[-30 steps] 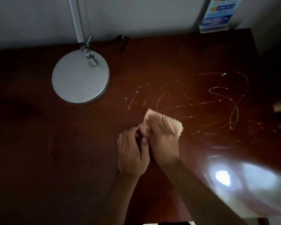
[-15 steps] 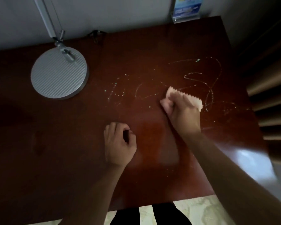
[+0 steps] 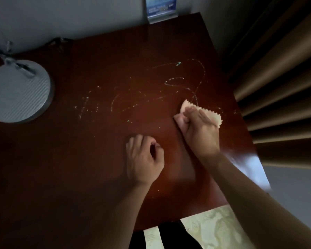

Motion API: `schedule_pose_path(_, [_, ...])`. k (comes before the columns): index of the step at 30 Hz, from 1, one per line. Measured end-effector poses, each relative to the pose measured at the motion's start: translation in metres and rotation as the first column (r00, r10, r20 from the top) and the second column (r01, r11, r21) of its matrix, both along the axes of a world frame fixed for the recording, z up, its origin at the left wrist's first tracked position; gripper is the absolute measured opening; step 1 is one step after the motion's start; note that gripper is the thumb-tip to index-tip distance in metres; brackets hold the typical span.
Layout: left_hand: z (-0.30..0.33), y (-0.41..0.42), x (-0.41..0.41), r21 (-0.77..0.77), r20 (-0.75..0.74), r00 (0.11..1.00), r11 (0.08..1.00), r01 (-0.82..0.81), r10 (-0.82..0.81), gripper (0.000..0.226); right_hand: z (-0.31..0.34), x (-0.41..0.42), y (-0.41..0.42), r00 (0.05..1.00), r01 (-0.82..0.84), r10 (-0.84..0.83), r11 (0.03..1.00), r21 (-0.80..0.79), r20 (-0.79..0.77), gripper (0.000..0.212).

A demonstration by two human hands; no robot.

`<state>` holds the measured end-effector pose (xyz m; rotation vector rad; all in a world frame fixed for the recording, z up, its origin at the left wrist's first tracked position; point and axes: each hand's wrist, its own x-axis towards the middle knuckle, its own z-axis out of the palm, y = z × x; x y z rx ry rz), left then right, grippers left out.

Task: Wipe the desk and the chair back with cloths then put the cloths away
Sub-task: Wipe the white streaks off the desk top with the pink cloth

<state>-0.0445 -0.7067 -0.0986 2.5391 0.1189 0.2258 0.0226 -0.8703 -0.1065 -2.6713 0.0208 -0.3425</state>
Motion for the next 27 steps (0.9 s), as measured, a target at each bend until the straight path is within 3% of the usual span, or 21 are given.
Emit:
schedule_pose_path(2, [-0.001, 0.001, 0.001, 0.025, 0.001, 1.0, 1.0, -0.003, 0.003, 0.011, 0.008, -0.007, 0.011, 1.0, 0.03, -0.03, 0.998, 0.056, 0.006, 0.033])
schedule_pose_path(4, [0.001, 0.001, -0.001, 0.034, 0.008, 1.0, 0.999, 0.006, -0.006, 0.012, 0.011, -0.034, 0.027, 0.998, -0.064, 0.062, 0.993, 0.104, 0.019, 0.025])
schedule_pose_path(8, [0.0, 0.002, 0.0, 0.055, 0.001, 1.0, 0.998, 0.008, -0.008, 0.014, 0.001, -0.077, 0.026, 0.961, -0.225, 0.229, 0.973, -0.041, 0.157, 0.019])
schedule_pose_path(10, [0.001, 0.001, 0.0, 0.053, 0.001, 1.0, 0.999, 0.003, -0.003, 0.013, 0.005, -0.052, 0.009, 0.97, -0.193, 0.193, 0.981, -0.016, 0.145, 0.022])
schedule_pose_path(15, [-0.001, -0.002, 0.001, 0.064, -0.014, 1.0, 0.998, -0.007, 0.008, 0.012, 0.013, 0.026, -0.015, 0.987, 0.082, -0.088, 0.996, 0.047, 0.135, 0.031])
schedule_pose_path(21, [0.002, -0.004, 0.002, 0.082, -0.023, 1.0, 0.997, -0.011, 0.013, 0.009, -0.002, -0.053, -0.005, 0.986, -0.121, 0.114, 0.991, 0.053, 0.118, 0.031])
schedule_pose_path(25, [-0.001, -0.003, 0.001, 0.087, -0.025, 1.0, 0.996, -0.008, 0.01, 0.013, 0.004, -0.024, -0.054, 0.981, -0.004, 0.014, 0.999, -0.051, 0.192, 0.03])
schedule_pose_path(27, [-0.002, -0.003, 0.001, 0.088, -0.026, 1.0, 0.996, -0.005, 0.007, 0.013, 0.01, 0.003, -0.064, 0.985, 0.101, -0.099, 0.995, -0.006, 0.142, 0.033])
